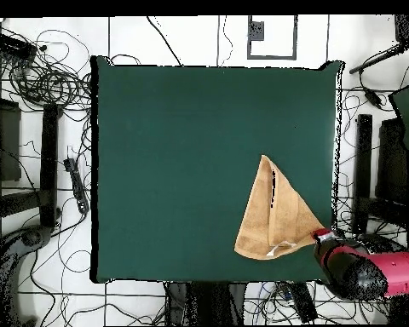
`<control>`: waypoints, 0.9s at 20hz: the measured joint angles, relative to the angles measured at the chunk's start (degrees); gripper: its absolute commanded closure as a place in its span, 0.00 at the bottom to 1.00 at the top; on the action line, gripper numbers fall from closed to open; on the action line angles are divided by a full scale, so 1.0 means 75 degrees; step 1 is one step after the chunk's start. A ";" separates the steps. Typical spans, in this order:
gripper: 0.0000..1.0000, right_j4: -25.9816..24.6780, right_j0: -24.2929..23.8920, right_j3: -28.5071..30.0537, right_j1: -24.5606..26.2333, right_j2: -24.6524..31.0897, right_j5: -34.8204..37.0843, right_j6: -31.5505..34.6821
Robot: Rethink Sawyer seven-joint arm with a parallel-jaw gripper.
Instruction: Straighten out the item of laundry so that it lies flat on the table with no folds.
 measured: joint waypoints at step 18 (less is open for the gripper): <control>1.00 -0.0025 0.0187 0.0002 -0.0161 -0.0064 0.0000 -0.0175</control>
